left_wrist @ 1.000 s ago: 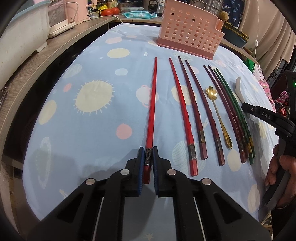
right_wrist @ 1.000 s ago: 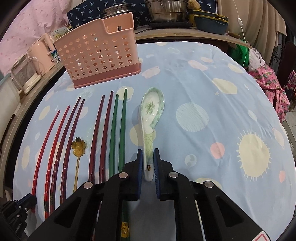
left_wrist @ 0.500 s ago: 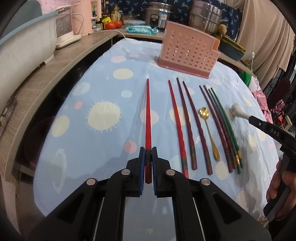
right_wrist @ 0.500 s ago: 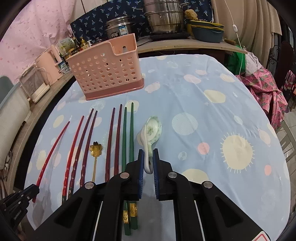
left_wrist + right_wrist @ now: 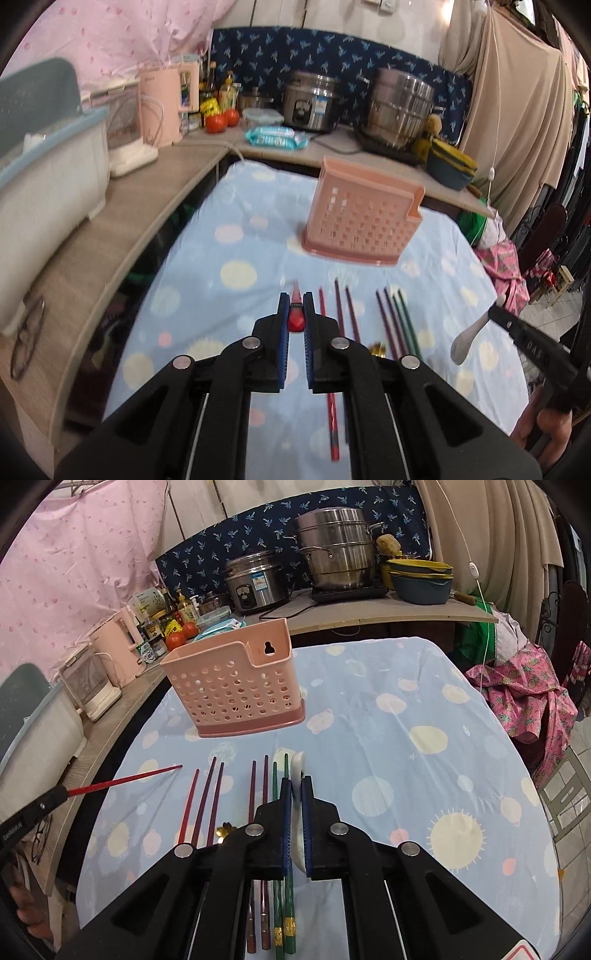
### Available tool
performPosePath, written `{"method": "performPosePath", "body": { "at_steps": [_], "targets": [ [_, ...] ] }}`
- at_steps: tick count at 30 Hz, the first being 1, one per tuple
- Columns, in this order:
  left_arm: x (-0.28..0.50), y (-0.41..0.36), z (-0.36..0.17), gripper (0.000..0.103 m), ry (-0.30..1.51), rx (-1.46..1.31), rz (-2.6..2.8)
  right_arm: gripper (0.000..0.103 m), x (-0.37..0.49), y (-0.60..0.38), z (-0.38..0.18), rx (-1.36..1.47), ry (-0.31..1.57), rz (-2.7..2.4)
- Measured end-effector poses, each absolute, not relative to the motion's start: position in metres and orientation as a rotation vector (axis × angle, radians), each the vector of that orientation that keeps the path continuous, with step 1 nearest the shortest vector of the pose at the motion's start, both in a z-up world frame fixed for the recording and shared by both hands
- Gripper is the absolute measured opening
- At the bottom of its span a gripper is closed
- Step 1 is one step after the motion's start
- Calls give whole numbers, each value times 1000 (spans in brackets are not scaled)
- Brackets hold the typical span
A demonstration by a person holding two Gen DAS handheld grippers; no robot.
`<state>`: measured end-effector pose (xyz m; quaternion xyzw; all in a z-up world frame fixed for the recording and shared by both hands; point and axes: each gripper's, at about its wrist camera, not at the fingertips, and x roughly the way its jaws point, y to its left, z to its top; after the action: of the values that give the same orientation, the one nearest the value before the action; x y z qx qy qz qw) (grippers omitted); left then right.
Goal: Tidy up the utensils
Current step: 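Carry chopstick and spoon to the pink basket while both tools open to drop them in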
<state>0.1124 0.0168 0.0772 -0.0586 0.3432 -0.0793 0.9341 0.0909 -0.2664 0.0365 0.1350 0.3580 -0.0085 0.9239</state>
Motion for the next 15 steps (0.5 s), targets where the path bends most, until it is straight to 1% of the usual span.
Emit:
{"method": "performPosePath", "body": {
  "at_steps": [15],
  "targets": [
    [199, -14, 186, 7, 461, -102, -222, 5, 180, -279, 99, 359, 614, 71]
  ]
}}
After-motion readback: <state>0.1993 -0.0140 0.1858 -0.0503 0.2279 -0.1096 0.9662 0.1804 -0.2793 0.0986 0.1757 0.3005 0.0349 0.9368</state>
